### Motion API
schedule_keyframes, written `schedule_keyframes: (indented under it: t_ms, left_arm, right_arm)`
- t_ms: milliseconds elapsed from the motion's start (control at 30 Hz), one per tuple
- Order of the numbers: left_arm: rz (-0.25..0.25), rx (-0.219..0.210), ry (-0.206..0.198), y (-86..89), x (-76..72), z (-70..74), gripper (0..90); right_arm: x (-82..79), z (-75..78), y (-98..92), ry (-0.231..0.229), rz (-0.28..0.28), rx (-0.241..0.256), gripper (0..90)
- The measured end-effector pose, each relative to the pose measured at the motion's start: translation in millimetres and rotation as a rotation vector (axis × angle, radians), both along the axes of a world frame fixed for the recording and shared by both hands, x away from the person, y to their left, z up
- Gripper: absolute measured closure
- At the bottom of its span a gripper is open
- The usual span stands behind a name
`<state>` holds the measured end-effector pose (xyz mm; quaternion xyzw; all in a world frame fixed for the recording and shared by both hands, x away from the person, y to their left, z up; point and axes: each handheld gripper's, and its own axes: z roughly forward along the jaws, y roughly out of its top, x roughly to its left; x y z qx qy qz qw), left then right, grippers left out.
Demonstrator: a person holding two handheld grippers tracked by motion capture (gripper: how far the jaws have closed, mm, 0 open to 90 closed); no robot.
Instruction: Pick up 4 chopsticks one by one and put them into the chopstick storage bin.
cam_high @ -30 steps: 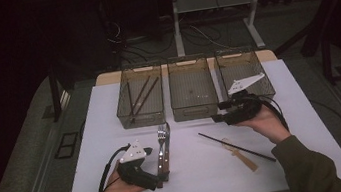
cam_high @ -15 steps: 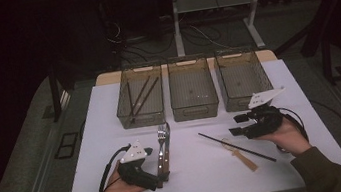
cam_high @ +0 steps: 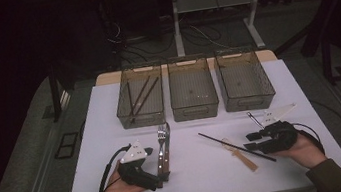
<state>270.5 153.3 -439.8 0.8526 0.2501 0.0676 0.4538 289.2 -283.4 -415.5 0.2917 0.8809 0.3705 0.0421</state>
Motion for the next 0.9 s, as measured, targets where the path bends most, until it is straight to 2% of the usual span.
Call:
schedule_keyframes:
  t_ms: [200,400,600,900]
  left_arm:
    - [-0.001,0.002,0.003,-0.3,-0.2,0.1,0.0]
    - [-0.009,0.008,0.002,-0.6,-0.1,0.2,0.0]
    - [-0.012,0.004,0.002,-1.1,-0.2,-0.1,0.0]
    - [-0.014,0.007,0.002,-1.2,-0.1,-0.1,0.0]
  right_arm:
    - [-6.8,-10.8,-2.8,0.023,0.017,-0.059,68.0]
    - [-5.0,-19.1,2.8,0.028,0.034,-0.135,72.0]
    - [-5.0,-21.5,7.3,0.026,0.051,-0.164,76.6]
    - [-6.8,-21.7,10.3,-0.004,0.071,-0.196,81.8]
